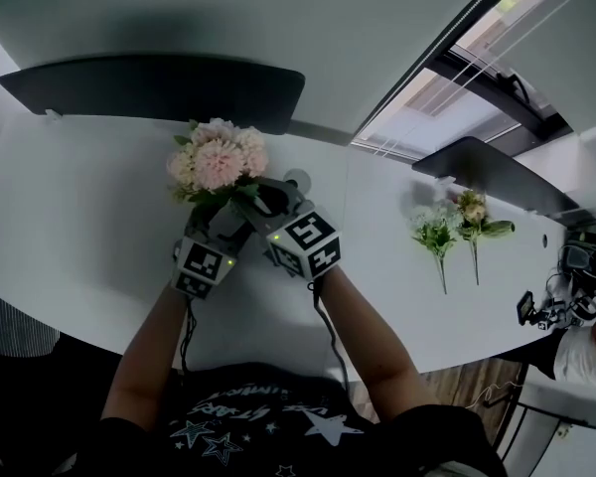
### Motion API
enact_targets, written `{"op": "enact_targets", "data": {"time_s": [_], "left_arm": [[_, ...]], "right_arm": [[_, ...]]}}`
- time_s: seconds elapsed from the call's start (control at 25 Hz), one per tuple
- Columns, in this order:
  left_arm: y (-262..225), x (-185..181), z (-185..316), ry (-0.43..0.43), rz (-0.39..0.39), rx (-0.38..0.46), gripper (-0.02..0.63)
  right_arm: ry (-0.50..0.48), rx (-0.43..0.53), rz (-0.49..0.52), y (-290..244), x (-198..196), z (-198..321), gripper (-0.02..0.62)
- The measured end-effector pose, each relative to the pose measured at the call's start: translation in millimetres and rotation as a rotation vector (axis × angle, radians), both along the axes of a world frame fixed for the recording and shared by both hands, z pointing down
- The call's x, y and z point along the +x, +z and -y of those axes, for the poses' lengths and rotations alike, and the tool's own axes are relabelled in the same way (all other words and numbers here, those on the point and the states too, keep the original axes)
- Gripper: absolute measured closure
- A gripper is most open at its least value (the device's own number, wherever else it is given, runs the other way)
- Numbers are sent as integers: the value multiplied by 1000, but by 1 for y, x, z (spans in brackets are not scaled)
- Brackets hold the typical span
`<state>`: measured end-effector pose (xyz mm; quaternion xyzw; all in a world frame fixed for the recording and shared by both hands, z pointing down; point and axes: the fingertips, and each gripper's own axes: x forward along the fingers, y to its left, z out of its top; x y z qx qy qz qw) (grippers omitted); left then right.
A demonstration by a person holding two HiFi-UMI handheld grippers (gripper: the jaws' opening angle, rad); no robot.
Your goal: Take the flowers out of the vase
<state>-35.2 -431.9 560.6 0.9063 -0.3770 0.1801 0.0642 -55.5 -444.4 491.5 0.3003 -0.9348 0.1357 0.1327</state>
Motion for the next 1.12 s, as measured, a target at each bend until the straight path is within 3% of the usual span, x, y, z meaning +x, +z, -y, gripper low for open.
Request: {"op": "enact_targets", "data": {"time_s": [0.44,0.8,0.96,1.12], "left_arm": [[0,3,6,-1,-6,13,354],[-1,2,5,2,-5,12,354],[-1,10,6,3,-6,9,354],[1,7,4,4,-4,14,354]], "right_arm": [[11,4,31,-12,8,6,527],[48,22,106,-46,16,3,534],[91,9,192,-67,33,7,535],[111,58,203,-87,39,5,537]]}}
